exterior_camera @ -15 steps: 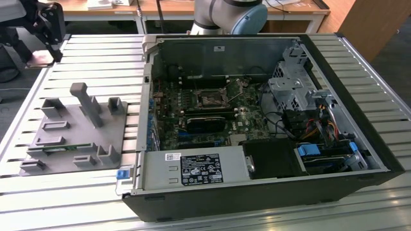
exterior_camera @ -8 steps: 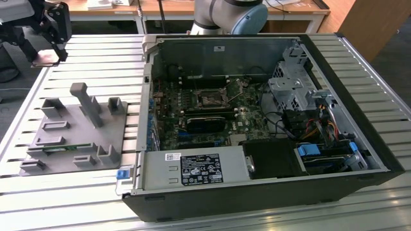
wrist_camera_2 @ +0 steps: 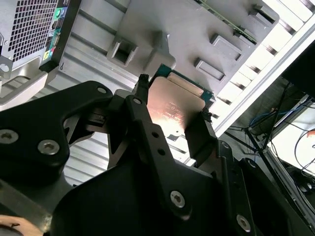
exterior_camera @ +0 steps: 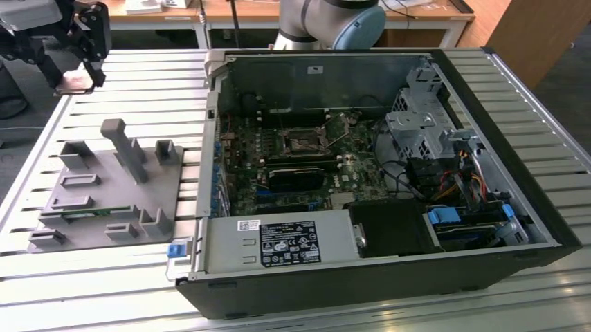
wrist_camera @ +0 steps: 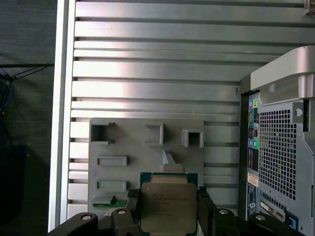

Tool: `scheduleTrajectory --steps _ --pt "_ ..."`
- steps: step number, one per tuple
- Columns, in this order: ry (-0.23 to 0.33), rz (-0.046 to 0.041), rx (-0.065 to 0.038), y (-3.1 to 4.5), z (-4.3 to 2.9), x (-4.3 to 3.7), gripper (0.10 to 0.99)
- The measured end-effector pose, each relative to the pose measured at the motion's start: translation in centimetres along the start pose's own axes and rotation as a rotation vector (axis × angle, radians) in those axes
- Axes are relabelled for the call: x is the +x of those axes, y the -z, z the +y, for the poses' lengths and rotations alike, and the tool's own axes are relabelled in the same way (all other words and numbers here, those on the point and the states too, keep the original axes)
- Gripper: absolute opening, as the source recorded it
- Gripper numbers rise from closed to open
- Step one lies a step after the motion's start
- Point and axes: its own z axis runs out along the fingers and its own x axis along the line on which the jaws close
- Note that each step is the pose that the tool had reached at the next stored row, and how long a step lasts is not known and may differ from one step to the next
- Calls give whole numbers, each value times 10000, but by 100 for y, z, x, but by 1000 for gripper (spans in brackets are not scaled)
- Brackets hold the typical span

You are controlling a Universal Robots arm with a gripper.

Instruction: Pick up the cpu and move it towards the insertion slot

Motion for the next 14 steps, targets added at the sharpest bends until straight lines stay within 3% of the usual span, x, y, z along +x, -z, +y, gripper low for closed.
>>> scheduleTrajectory --steps 14 --pt "1 -1 0 0 19 -134 545"
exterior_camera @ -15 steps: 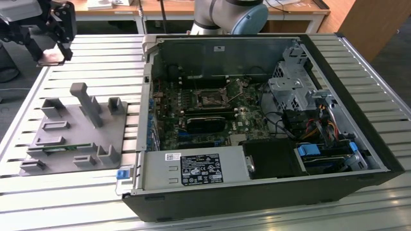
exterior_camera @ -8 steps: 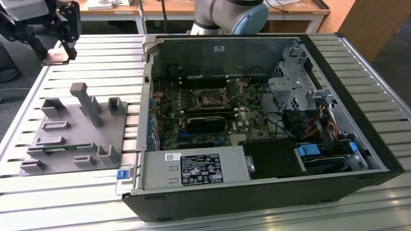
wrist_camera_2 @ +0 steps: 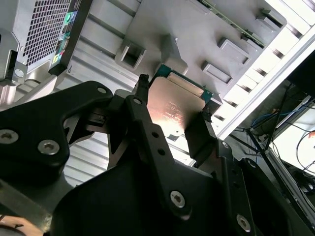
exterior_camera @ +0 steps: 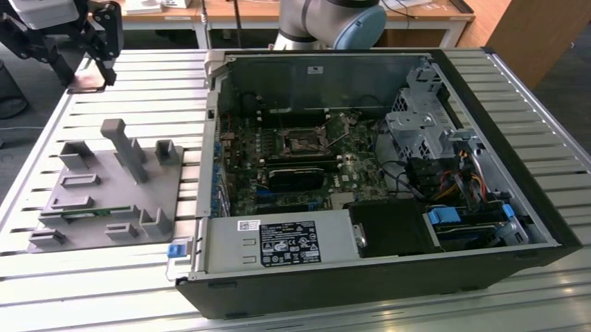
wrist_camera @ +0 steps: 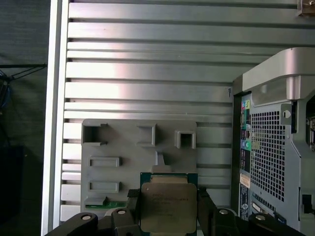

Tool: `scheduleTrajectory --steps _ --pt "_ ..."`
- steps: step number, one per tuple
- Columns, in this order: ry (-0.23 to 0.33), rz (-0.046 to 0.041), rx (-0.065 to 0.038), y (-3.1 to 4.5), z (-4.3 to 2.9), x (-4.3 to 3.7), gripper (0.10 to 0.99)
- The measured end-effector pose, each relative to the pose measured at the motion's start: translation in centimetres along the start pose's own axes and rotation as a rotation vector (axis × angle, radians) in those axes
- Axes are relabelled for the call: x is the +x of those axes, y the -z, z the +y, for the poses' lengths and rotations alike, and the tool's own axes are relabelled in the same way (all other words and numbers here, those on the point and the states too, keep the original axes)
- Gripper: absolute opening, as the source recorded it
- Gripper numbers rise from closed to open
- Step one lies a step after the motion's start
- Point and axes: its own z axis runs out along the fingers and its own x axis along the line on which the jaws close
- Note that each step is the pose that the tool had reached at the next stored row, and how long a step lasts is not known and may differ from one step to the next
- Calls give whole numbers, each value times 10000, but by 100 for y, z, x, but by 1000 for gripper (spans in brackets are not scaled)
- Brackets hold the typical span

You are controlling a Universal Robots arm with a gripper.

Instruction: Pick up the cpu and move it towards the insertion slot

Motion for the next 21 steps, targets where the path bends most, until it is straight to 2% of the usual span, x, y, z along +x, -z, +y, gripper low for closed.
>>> scheduleTrajectory --steps 21 --pt "0 0 0 1 3 -196 545"
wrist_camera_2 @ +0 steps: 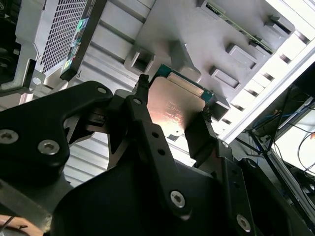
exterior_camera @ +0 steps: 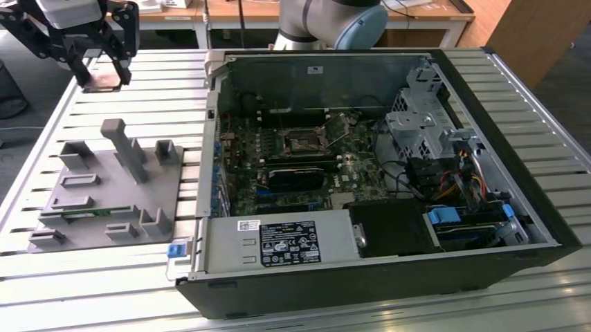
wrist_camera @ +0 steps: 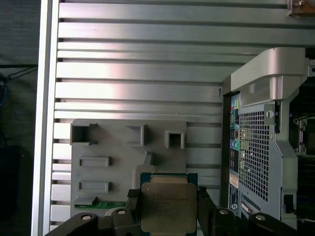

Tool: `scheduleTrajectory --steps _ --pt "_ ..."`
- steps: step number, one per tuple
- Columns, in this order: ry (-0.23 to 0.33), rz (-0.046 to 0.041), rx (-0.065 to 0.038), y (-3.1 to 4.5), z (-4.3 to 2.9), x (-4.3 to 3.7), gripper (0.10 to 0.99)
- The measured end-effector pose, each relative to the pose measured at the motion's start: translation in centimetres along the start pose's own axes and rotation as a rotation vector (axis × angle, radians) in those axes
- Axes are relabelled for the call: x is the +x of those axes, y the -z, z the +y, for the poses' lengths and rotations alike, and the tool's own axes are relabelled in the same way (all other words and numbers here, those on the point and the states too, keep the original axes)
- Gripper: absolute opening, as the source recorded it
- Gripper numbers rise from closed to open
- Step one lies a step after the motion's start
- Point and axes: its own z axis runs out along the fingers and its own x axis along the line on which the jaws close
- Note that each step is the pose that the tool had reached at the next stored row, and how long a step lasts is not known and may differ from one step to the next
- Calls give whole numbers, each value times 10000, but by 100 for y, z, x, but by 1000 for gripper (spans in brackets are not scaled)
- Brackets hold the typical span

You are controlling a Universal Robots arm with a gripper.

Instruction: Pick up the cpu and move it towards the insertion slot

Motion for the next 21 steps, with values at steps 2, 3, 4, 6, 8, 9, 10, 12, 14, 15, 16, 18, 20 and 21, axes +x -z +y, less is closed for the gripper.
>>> scheduleTrajectory --steps 2,3,4,6,8,9,10,12,14,15,16,18,20,21 --pt "0 0 0 0 1 -20 545" --pt "0 1 1 1 1 -29 545" --pt "0 0 0 0 1 -39 545" --pt "0 0 0 0 2 -57 545" --pt "0 -1 0 0 3 -75 545" --pt "0 0 0 0 3 -84 545" --pt "0 0 0 0 3 -94 545" --pt "0 0 0 1 4 -112 545" --pt "0 0 0 0 4 -129 545" --pt "0 0 0 1 5 -138 545" --pt "0 0 0 1 5 -146 545" --pt "0 -1 0 0 5 -162 545" --pt "0 0 0 1 6 -178 545" --pt "0 0 0 1 7 -187 545"
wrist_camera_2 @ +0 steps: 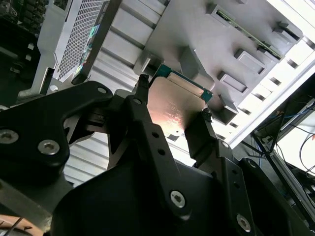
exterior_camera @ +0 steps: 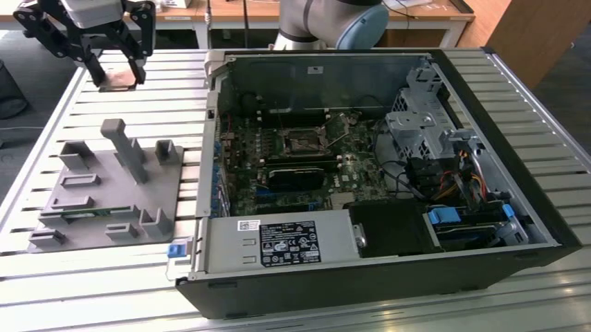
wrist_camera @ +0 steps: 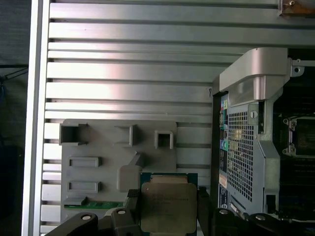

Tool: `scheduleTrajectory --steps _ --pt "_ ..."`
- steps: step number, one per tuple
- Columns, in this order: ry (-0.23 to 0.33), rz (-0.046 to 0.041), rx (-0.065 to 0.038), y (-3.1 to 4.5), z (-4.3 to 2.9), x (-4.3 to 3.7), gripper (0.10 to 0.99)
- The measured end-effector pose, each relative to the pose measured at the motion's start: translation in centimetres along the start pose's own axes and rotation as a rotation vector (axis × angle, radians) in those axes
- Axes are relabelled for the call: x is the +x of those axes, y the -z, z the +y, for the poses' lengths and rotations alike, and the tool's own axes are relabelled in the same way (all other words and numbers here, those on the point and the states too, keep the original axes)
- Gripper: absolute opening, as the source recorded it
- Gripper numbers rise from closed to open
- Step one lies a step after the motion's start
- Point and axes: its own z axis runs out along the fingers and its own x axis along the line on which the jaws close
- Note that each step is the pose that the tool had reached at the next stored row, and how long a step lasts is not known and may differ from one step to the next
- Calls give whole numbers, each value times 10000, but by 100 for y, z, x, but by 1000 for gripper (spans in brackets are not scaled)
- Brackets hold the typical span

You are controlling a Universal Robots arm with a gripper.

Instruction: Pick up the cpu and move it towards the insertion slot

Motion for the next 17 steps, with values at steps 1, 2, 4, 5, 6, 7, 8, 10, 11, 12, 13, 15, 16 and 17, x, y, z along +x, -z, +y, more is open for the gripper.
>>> scheduleTrajectory --steps 1,2,4,5,6,7,8,10,11,12,13,15,16,17 --pt "0 0 0 0 0 -10 545" --pt "0 0 0 0 1 -21 545" --pt "0 1 0 0 2 -42 545" --pt "0 0 0 0 2 -53 545" --pt "0 0 0 0 2 -64 545" --pt "0 1 0 0 3 -75 545" --pt "0 1 0 0 3 -85 545" --pt "0 0 0 0 4 -107 545" --pt "0 0 0 0 4 -118 545" --pt "1 0 0 0 4 -128 545" --pt "0 0 0 1 5 -137 545" --pt "0 0 0 0 5 -155 545" --pt "0 1 0 1 6 -164 545" --pt "0 0 0 1 6 -174 545"
